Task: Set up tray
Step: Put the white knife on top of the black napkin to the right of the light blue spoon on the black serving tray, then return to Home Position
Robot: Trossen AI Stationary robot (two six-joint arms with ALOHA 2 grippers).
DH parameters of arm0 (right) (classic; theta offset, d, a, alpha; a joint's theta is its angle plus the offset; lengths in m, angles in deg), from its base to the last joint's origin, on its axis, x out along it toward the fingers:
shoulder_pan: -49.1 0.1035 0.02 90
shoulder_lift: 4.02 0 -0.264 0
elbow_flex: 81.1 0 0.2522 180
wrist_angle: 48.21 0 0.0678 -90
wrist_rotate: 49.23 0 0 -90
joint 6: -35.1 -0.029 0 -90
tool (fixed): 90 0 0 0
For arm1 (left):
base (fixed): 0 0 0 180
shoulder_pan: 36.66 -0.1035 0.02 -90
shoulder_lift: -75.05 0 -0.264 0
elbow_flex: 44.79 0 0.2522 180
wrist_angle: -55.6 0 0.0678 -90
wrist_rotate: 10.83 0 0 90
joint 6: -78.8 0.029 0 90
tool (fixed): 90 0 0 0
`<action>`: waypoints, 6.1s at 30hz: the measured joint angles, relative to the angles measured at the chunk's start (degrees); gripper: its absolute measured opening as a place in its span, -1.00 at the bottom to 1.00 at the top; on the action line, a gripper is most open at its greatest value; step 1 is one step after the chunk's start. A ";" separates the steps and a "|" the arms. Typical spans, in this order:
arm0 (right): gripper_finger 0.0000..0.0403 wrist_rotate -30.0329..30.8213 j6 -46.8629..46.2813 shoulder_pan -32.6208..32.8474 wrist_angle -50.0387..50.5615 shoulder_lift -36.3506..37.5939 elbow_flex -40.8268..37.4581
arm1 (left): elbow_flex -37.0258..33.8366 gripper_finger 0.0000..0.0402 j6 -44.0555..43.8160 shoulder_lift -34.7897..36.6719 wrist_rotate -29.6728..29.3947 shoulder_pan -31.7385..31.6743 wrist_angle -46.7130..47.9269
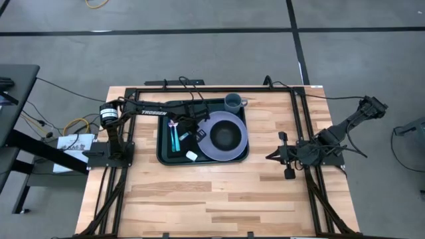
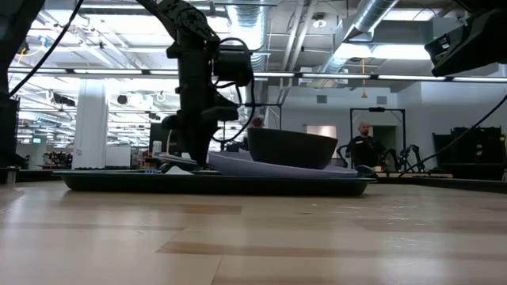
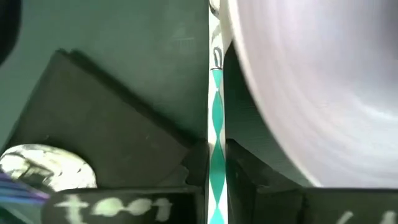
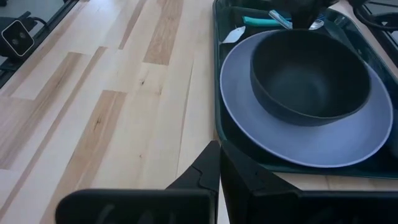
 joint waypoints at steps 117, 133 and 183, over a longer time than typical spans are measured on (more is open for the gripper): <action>-0.97 -15.19 16.40 -6.30 -32.77 38.21 -22.41 | 1.51 -0.78 -24.34 29.31 -24.71 15.39 -9.39; -0.97 -24.53 14.77 -23.76 -29.58 37.83 -27.32 | 1.51 -0.78 -23.71 29.29 -24.52 15.39 -7.88; -0.97 -23.89 15.58 -32.83 -29.23 36.74 -27.47 | -63.45 -0.78 12.59 105.87 4.49 21.64 -33.14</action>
